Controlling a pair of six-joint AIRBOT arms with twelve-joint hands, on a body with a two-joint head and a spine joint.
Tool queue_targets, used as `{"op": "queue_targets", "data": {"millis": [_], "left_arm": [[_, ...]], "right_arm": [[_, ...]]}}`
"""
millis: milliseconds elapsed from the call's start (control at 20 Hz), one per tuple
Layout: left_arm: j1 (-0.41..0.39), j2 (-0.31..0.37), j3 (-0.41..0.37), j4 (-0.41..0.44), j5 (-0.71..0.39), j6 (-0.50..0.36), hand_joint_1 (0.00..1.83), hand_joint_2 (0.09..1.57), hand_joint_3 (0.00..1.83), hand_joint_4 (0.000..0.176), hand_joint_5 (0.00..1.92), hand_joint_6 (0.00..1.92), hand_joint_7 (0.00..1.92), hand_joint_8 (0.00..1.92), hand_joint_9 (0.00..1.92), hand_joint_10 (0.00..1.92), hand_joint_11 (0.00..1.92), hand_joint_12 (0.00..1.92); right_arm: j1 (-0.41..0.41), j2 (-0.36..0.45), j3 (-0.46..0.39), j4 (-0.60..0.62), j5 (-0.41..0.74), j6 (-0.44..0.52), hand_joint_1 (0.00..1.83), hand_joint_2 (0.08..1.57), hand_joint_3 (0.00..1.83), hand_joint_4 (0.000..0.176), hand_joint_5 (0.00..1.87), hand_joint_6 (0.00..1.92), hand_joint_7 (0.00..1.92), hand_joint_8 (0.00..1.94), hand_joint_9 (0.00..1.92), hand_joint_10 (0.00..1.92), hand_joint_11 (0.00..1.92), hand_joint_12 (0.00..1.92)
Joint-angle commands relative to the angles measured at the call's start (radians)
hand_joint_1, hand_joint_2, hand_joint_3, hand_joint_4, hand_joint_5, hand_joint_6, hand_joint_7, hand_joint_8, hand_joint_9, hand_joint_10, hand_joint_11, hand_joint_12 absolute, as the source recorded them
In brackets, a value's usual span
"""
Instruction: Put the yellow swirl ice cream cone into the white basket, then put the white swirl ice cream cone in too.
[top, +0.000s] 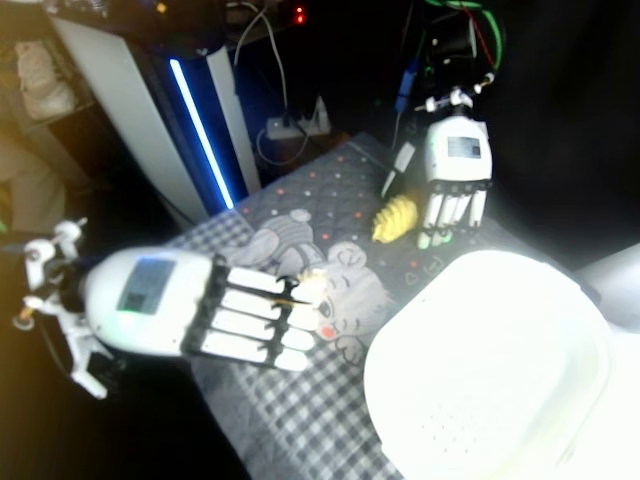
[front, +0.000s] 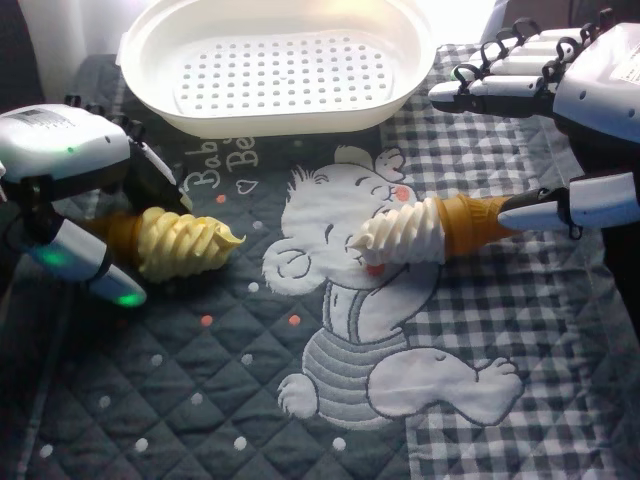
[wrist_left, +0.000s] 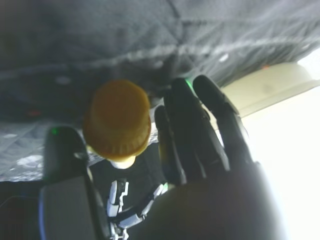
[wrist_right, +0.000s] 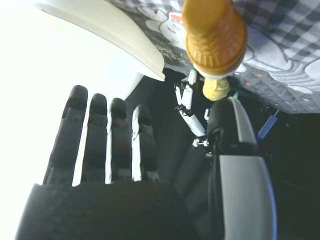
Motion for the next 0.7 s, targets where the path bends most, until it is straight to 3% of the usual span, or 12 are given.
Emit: {"op": "queue_targets", "data": {"millis": [0,50,100,150,250,300,350,400,450,550,650], "left_arm": [[0.002,-0.006,0.003,-0.015,-0.044,0.0,1.17,1.01,0.0,0.0,1.19,0.58,0.93,1.55,0.94,1.81,0.84,1.91],[0.003,-0.003,0.005,-0.037,-0.068,0.0,1.17,0.98,0.0,0.0,1.01,0.84,0.88,1.67,0.9,1.87,0.82,1.92],[0.0,0.003,0.005,-0.057,-0.097,0.0,1.18,0.99,0.0,0.0,0.82,1.36,0.8,1.82,0.87,1.91,0.81,1.92],[-0.014,0.011,0.005,-0.069,-0.126,0.0,1.18,0.96,0.0,0.0,0.74,1.67,0.75,1.9,0.85,1.92,0.82,1.92],[-0.101,0.036,0.005,-0.056,-0.181,-0.002,1.12,0.96,0.0,0.0,0.75,1.28,0.74,1.91,0.83,1.92,0.77,1.92],[-0.14,0.042,0.007,-0.043,-0.189,-0.002,1.12,1.04,0.02,0.0,1.0,0.96,0.77,1.79,0.79,1.92,0.74,1.92],[-0.193,0.046,0.015,-0.023,-0.195,-0.001,1.13,1.06,0.01,0.0,1.06,0.87,0.73,1.71,0.7,1.92,0.69,1.92],[-0.254,0.044,0.029,-0.01,-0.192,0.005,1.17,1.03,0.0,0.0,1.14,0.75,0.81,1.6,0.78,1.81,0.74,1.92],[-0.296,0.038,0.046,-0.009,-0.181,0.022,1.18,1.04,0.0,0.0,1.12,0.76,0.79,1.52,0.76,1.72,0.69,1.88],[-0.369,0.009,0.087,-0.01,-0.143,0.062,1.15,1.05,0.0,0.0,1.11,0.79,0.78,1.42,0.76,1.61,0.65,1.83],[-0.418,-0.053,0.153,-0.031,-0.092,0.09,1.16,1.02,0.0,0.0,1.17,0.68,0.81,1.42,0.82,1.74,0.83,1.92]], "right_arm": [[0.015,0.001,0.004,0.04,0.104,0.002,0.66,1.06,0.0,0.081,0.26,0.0,0.3,0.0,0.29,0.0,0.31,0.0],[0.015,0.001,0.004,0.04,0.104,0.002,0.66,1.06,0.0,0.084,0.26,0.0,0.31,0.01,0.31,0.01,0.33,0.01],[0.015,0.001,0.004,0.04,0.104,0.002,0.64,1.06,0.0,0.087,0.25,0.0,0.31,0.01,0.31,0.01,0.33,0.01],[0.015,0.001,0.004,0.039,0.104,0.002,0.64,1.06,0.0,0.077,0.26,0.0,0.32,0.01,0.31,0.01,0.33,0.01],[0.015,0.0,0.007,0.039,0.104,0.002,0.62,1.06,0.0,0.078,0.26,0.0,0.32,0.0,0.32,0.01,0.33,0.01],[0.015,-0.002,0.009,0.039,0.104,0.002,0.63,1.06,0.0,0.065,0.27,0.01,0.32,0.0,0.32,0.01,0.33,0.01],[0.015,-0.004,0.011,0.039,0.104,0.002,0.65,1.06,0.0,0.062,0.28,0.01,0.31,0.0,0.32,0.0,0.32,0.0],[0.015,-0.007,0.014,0.039,0.104,0.002,0.64,1.06,0.0,0.05,0.29,0.01,0.33,0.01,0.34,0.01,0.35,0.01],[0.015,-0.011,0.017,0.039,0.104,0.002,0.66,1.06,0.0,0.044,0.29,0.01,0.33,0.01,0.34,0.01,0.34,0.01],[0.015,-0.021,0.024,0.039,0.104,0.002,0.7,1.05,0.0,0.058,0.28,0.0,0.33,0.0,0.34,0.0,0.34,0.01],[0.015,-0.034,0.033,0.039,0.104,0.002,0.69,1.05,0.0,0.039,0.3,0.01,0.35,0.01,0.36,0.01,0.37,0.02]]}}
